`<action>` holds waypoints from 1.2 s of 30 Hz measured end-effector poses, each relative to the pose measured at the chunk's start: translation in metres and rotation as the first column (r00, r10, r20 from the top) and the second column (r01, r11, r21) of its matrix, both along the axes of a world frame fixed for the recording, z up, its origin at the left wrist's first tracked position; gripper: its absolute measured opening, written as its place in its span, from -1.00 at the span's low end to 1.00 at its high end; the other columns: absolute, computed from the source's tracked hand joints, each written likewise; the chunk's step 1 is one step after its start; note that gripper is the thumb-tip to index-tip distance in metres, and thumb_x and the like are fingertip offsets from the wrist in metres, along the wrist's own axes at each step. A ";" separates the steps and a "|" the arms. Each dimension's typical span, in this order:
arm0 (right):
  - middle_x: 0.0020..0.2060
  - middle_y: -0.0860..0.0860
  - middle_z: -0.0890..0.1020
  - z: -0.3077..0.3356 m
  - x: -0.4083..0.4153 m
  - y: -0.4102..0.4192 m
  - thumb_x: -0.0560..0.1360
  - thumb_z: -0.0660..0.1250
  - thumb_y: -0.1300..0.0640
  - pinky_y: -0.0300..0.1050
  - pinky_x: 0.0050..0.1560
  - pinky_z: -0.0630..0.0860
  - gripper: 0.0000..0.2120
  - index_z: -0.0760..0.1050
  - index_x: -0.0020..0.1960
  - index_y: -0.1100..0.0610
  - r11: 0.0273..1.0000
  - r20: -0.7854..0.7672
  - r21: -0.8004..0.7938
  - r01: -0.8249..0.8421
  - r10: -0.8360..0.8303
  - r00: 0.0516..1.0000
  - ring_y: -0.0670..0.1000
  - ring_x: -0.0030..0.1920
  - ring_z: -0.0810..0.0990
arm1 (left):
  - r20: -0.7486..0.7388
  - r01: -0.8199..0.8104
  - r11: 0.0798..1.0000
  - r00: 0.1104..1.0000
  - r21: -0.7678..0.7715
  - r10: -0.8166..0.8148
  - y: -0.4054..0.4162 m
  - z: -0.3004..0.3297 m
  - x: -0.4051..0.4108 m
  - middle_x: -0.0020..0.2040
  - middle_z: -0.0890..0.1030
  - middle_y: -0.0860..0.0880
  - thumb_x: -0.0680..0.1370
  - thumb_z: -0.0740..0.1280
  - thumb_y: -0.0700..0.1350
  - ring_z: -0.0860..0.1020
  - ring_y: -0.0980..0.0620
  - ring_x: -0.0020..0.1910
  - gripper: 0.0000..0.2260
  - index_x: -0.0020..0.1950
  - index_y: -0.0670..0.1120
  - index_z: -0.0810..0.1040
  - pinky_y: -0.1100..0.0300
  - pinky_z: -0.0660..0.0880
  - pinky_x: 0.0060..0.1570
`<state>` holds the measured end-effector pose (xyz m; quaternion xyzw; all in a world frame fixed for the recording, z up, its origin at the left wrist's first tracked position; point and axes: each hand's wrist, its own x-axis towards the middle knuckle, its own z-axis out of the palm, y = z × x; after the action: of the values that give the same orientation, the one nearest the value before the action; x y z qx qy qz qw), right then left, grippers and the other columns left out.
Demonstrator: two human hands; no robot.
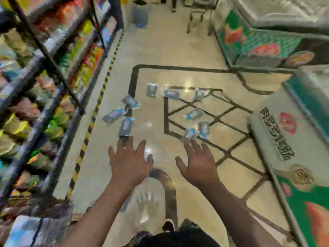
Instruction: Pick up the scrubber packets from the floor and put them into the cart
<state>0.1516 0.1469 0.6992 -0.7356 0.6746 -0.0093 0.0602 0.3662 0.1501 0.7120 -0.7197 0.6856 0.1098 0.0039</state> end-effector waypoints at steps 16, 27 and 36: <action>0.51 0.13 0.45 -0.032 -0.196 -0.110 0.54 0.14 -0.29 0.21 0.41 0.41 -0.33 0.42 0.51 0.09 0.887 0.008 0.166 0.432 -0.439 0.898 0.34 0.47 0.39 | 0.048 0.391 0.917 0.918 0.075 -0.395 -0.206 -0.054 -0.195 0.52 0.36 -0.14 0.57 0.11 0.27 0.28 -0.29 0.51 -0.48 0.49 0.13 0.41 -0.34 0.12 0.43; 0.62 0.09 0.27 -0.034 -0.261 -0.334 0.63 0.17 -0.23 0.14 0.54 0.26 -0.37 0.26 0.62 0.03 0.879 -0.026 0.272 0.392 -0.401 0.916 0.28 0.57 0.25 | -0.038 0.441 0.888 0.897 0.134 -0.440 -0.413 -0.066 -0.284 0.57 0.29 -0.11 0.61 0.09 0.24 0.20 -0.26 0.57 -0.47 0.56 0.13 0.30 -0.32 0.02 0.47; 0.57 0.08 0.37 -0.059 -0.366 -0.445 0.61 0.22 -0.20 0.14 0.45 0.36 -0.40 0.34 0.57 0.07 0.863 0.004 0.309 0.399 -0.420 0.907 0.29 0.51 0.33 | -0.009 0.417 0.888 0.906 0.195 -0.423 -0.528 -0.089 -0.379 0.60 0.24 -0.09 0.63 0.07 0.28 0.16 -0.20 0.60 -0.44 0.60 0.12 0.24 -0.30 0.03 0.49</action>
<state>-0.2147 -0.2985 0.6399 -0.5569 0.8062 0.0551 0.1921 -0.0127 -0.3782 0.6233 -0.5524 0.8109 0.1597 0.1087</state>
